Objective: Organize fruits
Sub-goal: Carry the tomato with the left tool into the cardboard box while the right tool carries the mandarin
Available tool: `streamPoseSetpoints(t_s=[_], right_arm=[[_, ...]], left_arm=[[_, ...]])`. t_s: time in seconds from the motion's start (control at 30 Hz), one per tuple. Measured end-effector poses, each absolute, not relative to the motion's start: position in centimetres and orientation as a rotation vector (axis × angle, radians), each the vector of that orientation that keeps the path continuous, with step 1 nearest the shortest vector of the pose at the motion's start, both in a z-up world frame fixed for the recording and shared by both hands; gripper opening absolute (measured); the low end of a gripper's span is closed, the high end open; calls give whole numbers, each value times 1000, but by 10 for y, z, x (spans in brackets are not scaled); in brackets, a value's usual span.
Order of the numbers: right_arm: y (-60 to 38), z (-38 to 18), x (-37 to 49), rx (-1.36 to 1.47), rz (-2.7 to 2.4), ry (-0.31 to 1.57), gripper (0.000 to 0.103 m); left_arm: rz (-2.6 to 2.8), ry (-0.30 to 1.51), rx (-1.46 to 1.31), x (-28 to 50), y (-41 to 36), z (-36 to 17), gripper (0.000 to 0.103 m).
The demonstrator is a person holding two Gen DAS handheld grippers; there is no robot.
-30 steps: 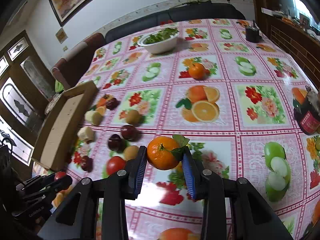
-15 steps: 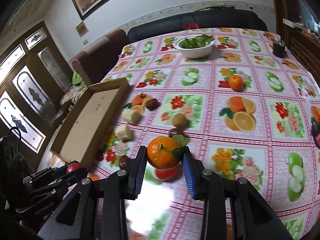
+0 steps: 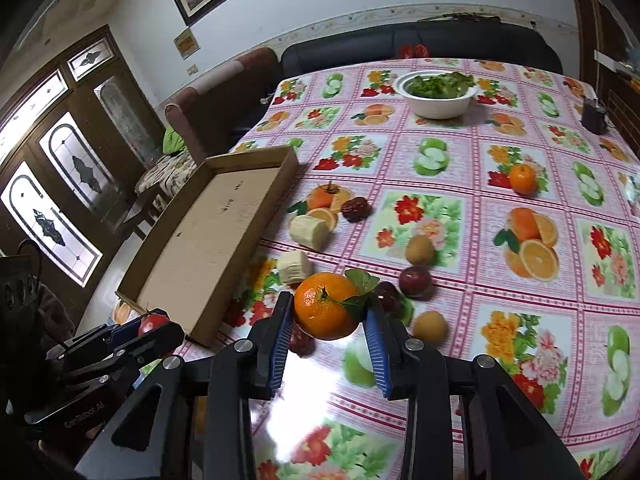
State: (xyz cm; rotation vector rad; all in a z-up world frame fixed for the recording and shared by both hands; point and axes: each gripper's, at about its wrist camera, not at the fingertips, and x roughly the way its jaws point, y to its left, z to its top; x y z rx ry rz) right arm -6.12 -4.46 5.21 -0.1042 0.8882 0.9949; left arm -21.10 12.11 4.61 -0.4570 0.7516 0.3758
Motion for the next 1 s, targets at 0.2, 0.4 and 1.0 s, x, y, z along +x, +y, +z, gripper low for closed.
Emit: streamPoseSetpoints(t_s=[0.2,0.4,1.0], right_arm=[[-28,52,-69,-124,1030,890,35],[-18,49,-74,-133,1045,901,35],[19,52,-72,-147,1105,918,35]], left_arm=[[408,736,-481,-222,137,46,31],[421,725,-500,-229,147,46,31],[481,712,-520,-231,180,51,31]])
